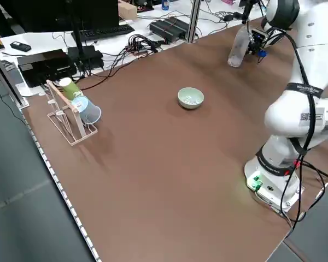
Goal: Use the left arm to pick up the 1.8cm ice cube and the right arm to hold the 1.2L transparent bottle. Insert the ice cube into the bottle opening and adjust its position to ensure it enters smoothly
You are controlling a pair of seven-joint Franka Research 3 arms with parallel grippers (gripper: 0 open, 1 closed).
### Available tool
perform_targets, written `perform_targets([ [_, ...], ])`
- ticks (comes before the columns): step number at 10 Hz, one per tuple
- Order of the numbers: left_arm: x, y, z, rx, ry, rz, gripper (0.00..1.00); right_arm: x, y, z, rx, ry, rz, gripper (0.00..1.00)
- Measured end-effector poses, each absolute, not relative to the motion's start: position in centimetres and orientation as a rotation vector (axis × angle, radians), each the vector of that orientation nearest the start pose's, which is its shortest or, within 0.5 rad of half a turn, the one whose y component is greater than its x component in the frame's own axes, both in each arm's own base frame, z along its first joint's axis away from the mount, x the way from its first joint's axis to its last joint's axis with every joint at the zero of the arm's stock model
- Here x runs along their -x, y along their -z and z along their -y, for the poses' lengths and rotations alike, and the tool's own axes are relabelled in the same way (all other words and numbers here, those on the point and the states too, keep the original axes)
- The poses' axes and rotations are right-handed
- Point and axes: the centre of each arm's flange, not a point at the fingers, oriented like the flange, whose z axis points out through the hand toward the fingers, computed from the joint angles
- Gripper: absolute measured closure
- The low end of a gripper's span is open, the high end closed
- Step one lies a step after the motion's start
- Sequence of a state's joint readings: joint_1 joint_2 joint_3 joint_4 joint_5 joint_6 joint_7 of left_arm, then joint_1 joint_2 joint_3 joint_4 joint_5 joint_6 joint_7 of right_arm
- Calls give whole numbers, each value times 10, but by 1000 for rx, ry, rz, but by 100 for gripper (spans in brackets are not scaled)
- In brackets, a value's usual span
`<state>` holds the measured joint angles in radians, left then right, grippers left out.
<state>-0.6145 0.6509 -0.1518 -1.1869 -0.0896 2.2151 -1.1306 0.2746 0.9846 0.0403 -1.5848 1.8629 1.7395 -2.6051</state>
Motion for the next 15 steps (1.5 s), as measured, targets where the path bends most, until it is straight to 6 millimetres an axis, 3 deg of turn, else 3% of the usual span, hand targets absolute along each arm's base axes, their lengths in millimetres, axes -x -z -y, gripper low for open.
perform_targets([
  [2,-579,-445,525,3479,196,816,60,-608,-90,-285,1206,1258,1157,0],
  [4,-584,-440,523,3472,204,826,60,-608,-90,-285,1206,1258,1157,0],
  [8,-574,-436,534,3470,179,790,60,-608,-90,-285,1206,1258,1157,0],
  [15,-572,-430,532,3440,137,777,60,-608,-89,-285,1207,1257,1156,0],
])
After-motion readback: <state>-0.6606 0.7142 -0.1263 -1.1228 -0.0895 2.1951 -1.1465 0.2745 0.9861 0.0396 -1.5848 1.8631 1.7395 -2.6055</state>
